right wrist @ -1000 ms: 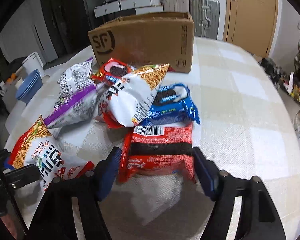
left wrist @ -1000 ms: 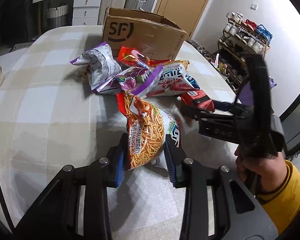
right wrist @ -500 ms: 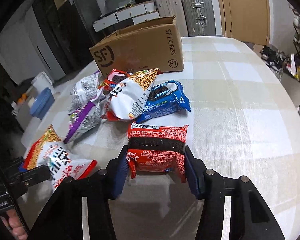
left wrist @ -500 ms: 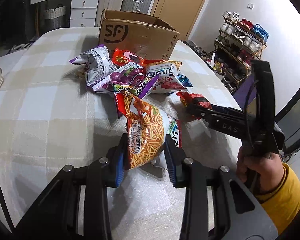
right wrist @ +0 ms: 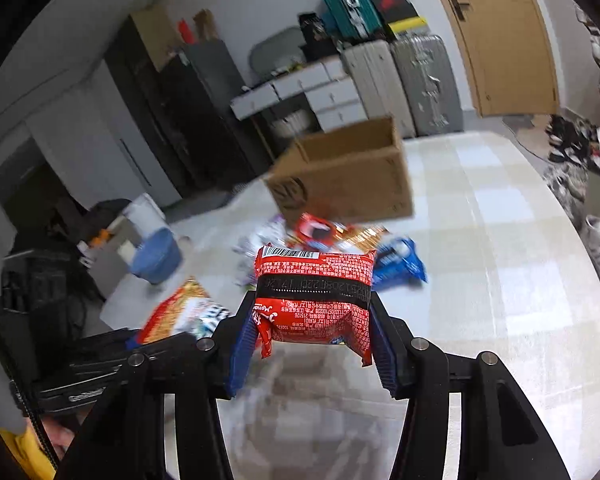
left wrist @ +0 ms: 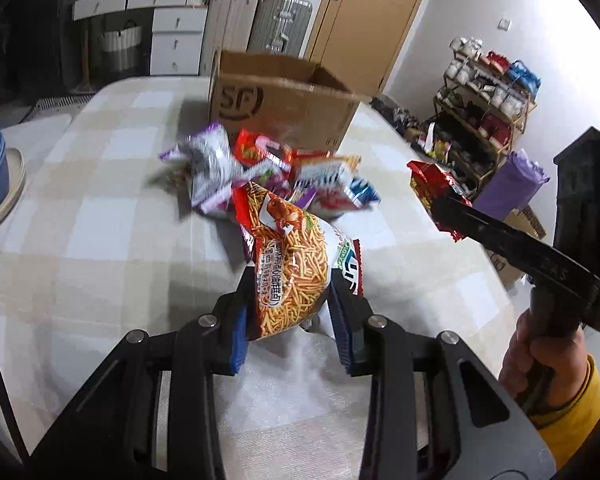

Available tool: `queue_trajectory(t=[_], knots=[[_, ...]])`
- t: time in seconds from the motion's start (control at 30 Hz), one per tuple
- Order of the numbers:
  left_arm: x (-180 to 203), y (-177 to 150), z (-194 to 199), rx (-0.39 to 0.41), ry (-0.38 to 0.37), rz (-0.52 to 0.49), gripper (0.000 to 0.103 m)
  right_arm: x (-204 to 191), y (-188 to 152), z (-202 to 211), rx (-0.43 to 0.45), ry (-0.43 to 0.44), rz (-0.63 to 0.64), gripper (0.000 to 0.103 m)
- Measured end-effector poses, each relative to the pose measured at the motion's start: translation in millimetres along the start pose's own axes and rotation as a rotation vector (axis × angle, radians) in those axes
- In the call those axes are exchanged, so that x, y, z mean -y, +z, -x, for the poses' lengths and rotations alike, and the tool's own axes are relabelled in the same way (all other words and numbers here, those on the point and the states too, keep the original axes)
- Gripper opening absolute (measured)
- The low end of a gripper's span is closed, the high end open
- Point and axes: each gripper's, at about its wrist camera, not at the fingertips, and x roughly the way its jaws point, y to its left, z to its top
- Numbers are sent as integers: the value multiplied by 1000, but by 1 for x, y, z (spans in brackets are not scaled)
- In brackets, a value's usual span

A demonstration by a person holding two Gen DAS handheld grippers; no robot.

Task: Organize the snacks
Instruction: 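Lift both held bags and carry them over the cardboard box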

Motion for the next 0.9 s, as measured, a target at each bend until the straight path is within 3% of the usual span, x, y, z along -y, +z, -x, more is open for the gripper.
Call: queue_trajectory(t=[0.23,0.5,0.9], knots=[[6,25,45,105,26,-18,31,-27,11,12,23,48,40,52],[18,49,76,176,62,-51,31,-29,20,15,42,86,35,52],[33,99,66,185,62,-112,31,-25,61,1,72,93,66,52]])
